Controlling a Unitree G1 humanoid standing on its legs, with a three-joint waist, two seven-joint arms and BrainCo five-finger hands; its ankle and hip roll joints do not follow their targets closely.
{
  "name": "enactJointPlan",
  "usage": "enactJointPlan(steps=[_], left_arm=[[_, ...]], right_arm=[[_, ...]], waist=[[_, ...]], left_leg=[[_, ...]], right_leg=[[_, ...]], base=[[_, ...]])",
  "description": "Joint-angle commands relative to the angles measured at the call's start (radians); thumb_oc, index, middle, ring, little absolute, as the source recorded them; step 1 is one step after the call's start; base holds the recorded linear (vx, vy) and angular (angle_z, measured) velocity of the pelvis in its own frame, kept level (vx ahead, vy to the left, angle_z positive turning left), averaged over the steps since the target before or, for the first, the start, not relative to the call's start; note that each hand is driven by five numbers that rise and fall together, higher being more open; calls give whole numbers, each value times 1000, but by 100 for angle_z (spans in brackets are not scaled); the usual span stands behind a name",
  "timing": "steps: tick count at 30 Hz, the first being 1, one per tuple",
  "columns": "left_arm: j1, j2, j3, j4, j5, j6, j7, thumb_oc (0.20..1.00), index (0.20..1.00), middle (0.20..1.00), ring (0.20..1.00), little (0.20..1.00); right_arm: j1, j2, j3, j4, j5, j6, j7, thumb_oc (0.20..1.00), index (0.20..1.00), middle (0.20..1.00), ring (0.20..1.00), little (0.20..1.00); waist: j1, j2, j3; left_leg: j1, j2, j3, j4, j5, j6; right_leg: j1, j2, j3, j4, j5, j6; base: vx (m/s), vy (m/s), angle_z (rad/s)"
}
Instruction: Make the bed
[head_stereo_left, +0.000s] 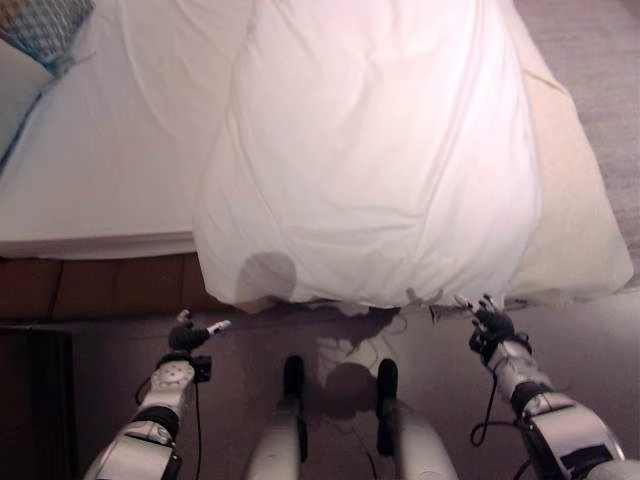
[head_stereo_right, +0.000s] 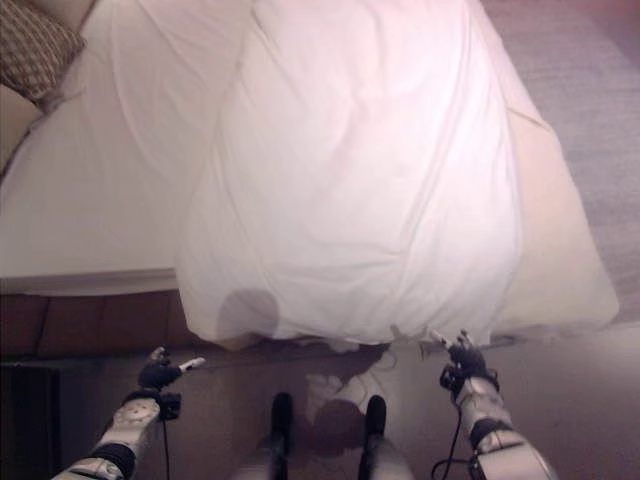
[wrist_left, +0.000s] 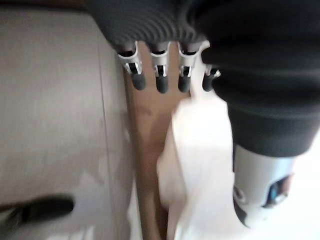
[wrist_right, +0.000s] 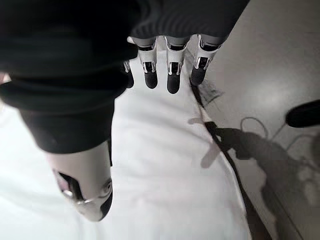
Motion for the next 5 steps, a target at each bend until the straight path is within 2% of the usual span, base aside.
enactJointPlan(steps=[1,5], left_arm=[[-14,-40,-23,65,41,9,-60,1000,1000,1000,1000,1000],[32,-120,-72,98,85,35,-108,1000,1000,1000,1000,1000]], right_arm=[[17,6,19,1,-64,-38,9,1000,1000,1000,1000,1000],[97,35,50,28,-161,-21,32,1000,1000,1000,1000,1000]], waist=[[-5,1,-59],[-8,4,-124]], left_leg=[[-28,8,-11,-12,25,-26],[26,13,-8,-12,6,-24]], right_leg=[[-21,-24,45,6,11,76],[36,-27,47,-10,1,79]], base=[[56,12,-5],[52,4,-8]])
